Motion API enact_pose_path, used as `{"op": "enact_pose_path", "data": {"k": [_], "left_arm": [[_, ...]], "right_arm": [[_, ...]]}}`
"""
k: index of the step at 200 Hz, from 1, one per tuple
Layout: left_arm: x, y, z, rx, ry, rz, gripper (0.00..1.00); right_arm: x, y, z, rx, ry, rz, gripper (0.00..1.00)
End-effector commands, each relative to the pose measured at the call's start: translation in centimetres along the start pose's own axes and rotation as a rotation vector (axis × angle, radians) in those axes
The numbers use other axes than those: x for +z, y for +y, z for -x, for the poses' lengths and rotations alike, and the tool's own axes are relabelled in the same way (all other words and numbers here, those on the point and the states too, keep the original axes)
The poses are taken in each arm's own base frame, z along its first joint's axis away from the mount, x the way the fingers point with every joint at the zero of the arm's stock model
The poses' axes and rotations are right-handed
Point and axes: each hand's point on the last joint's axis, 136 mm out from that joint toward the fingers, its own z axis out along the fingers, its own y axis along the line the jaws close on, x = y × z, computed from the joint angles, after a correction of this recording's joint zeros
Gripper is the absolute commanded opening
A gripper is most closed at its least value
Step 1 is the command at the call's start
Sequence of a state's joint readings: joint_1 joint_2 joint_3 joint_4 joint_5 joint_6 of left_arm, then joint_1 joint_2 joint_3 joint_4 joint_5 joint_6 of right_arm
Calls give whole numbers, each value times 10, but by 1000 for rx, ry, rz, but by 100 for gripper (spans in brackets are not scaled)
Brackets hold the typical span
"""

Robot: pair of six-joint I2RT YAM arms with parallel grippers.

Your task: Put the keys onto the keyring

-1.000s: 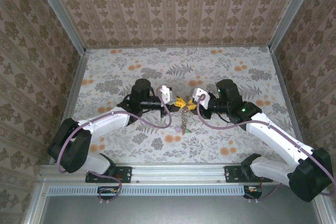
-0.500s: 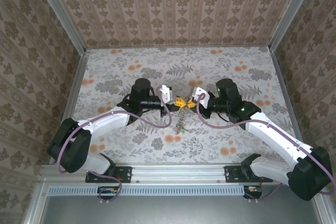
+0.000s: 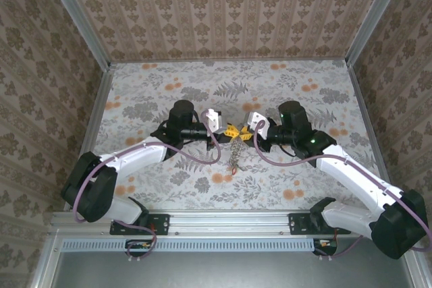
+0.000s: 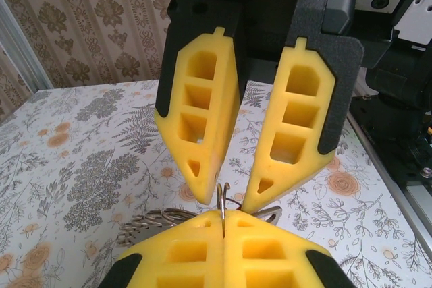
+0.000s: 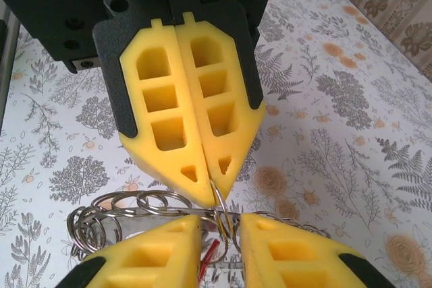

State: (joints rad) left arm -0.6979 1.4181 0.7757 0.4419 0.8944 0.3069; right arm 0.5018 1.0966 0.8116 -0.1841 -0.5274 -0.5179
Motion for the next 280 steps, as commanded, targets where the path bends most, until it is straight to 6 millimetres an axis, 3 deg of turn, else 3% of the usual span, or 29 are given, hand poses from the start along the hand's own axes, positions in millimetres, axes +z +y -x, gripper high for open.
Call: {"op": "enact_pose_path", "data": {"k": [1, 31, 86, 197, 252, 264, 280], "left_arm": [[-2, 1, 26, 75, -53, -15, 0], [-3, 1, 26, 75, -51, -17, 0], [-3, 0, 26, 74, -54, -18, 0], [-3, -2, 30, 80, -65, -34, 0], [-4, 3, 20, 69, -35, 3, 0], [-4, 2, 14, 70, 0, 5, 9], [-5, 1, 7, 79, 65, -7, 12]], "right_arm": [[-10, -4, 17, -26, -30, -23, 26], [-12, -5, 17, -21, -31, -32, 27], [-9, -9, 14, -9, -16, -44, 13], [3, -9, 12, -13, -20, 0, 17], [-1, -10, 12, -13, -10, -1, 2], [-3, -9, 13, -14, 2, 2, 0], [-5, -8, 12, -19, 27, 8, 0]]}}
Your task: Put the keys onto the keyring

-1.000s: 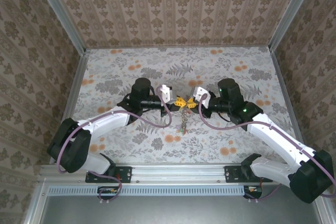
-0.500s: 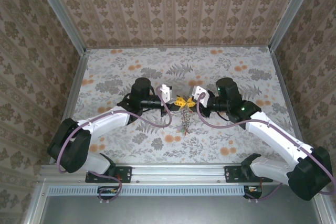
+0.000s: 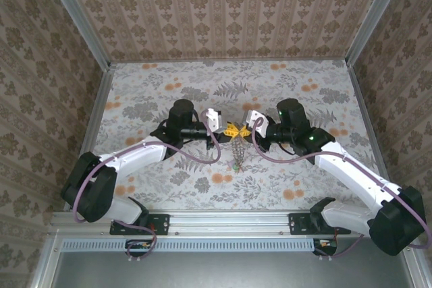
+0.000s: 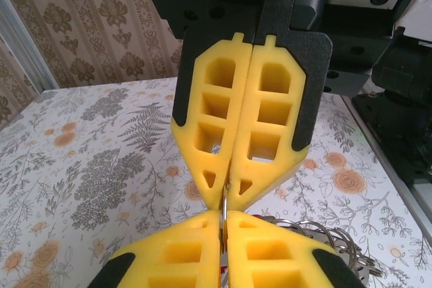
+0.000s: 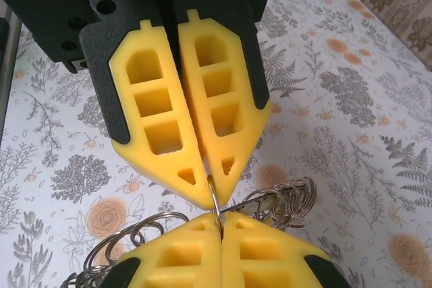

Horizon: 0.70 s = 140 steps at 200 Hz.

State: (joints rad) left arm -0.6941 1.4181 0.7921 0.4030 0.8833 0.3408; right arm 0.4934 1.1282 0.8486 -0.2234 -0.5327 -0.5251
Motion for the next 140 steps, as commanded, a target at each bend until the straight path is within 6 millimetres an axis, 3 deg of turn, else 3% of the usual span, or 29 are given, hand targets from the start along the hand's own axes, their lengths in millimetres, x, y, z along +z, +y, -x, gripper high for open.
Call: {"op": "enact_pose_path", "data": {"k": [1, 74, 140], "left_arm": [[-4, -3, 8, 66, 50, -15, 13], [2, -6, 4, 115, 168, -59, 21], [11, -8, 6, 134, 204, -92, 13]], "right_arm": [[-7, -4, 13, -34, 5, -4, 0], [-6, -2, 13, -59, 75, -2, 0], [-6, 1, 17, -54, 79, 2, 1]]}}
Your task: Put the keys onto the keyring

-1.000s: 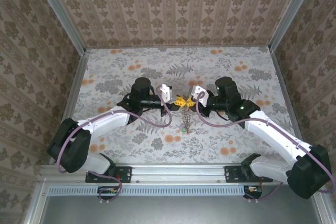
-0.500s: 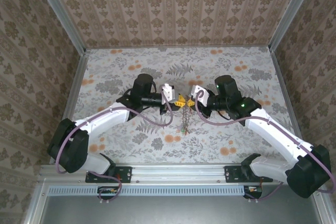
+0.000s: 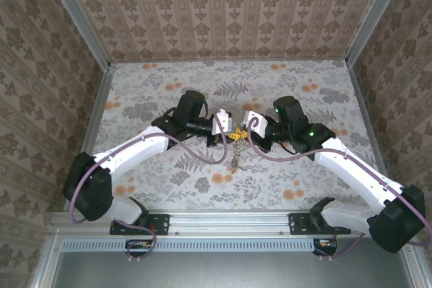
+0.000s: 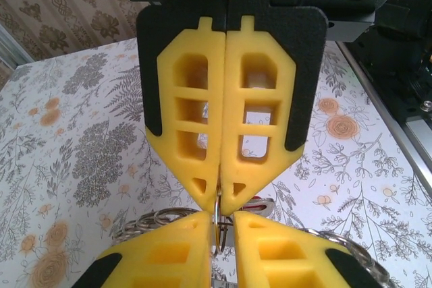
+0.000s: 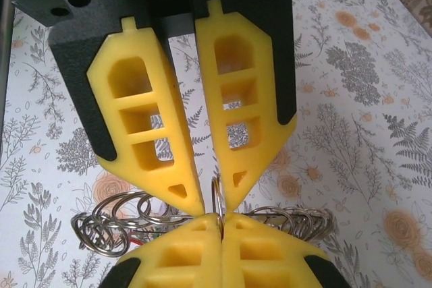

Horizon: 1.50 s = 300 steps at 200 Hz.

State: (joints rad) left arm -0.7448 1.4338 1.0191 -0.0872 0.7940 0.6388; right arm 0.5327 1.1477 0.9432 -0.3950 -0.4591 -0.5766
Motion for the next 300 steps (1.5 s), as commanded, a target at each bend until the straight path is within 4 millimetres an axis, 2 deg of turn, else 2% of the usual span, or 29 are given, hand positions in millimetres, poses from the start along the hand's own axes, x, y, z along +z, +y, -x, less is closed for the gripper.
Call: {"op": "enact_pose_path", "data": {"k": [1, 31, 51, 102, 164, 190, 238, 266, 283, 300], "left_arm": [[3, -1, 5, 33, 7, -23, 12], [5, 1, 4, 31, 19, -21, 0], [5, 2, 5, 22, 13, -22, 0], [-9, 6, 23, -17, -179, -19, 0], [-12, 1, 26, -26, -239, -62, 0], [-13, -1, 27, -25, -248, -77, 0], [-13, -1, 29, -27, -262, -84, 0], [-12, 0, 26, -36, -252, -69, 0], [-11, 2, 20, -41, -218, -51, 0], [-11, 4, 11, -49, -164, -25, 13]], "right_arm": [[-5, -5, 17, -27, -24, -14, 1], [-6, -2, 22, -26, -45, -9, 2], [-10, -2, 24, -26, -62, -16, 5], [-8, -4, 8, 32, -126, 0, 14], [-5, -11, 9, 53, -177, 7, 15], [-6, -12, 16, 53, -215, 16, 15], [-2, -12, 15, 64, -209, 37, 13], [-4, -14, 16, 62, -204, 24, 3], [-8, -16, 18, 55, -187, 13, 0], [-9, -15, 17, 44, -148, 12, 0]]}}
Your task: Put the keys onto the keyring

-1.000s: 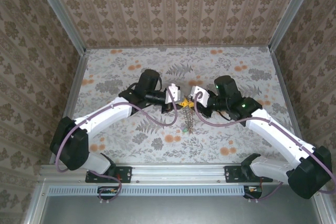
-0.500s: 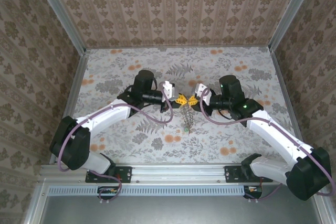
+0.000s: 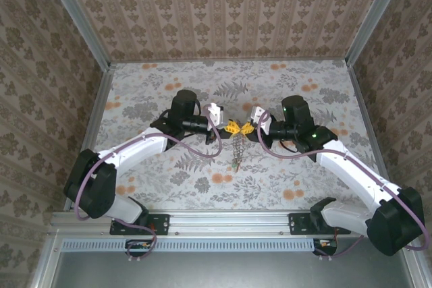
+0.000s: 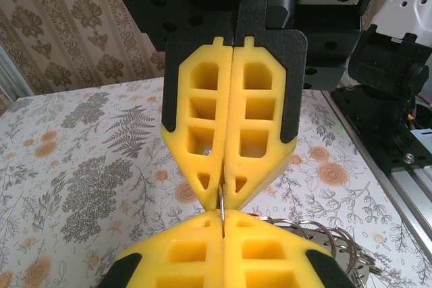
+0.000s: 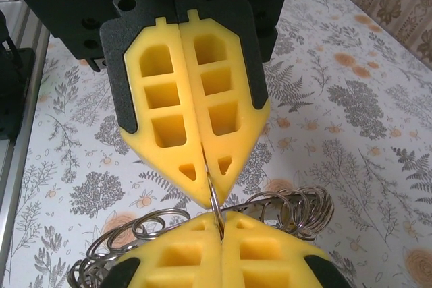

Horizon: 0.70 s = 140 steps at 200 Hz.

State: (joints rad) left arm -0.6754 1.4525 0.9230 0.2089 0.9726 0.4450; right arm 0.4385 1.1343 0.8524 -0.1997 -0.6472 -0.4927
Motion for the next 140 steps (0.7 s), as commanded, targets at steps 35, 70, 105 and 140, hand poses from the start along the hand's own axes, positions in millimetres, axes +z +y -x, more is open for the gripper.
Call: {"op": "enact_pose_path", "data": {"k": [35, 70, 105, 140], "left_arm": [[-2, -3, -10, 47, 150, 14, 22], [-1, -1, -4, 71, 180, 24, 23], [-3, 1, 5, 86, 154, 50, 25], [3, -3, 6, 99, 166, 22, 24]], "right_arm": [[-5, 0, 5, -71, 115, -32, 0], [-5, 1, 2, -99, 173, -53, 0], [-4, 1, 3, -111, 185, -60, 0], [-3, 1, 7, -115, 183, -57, 0]]}}
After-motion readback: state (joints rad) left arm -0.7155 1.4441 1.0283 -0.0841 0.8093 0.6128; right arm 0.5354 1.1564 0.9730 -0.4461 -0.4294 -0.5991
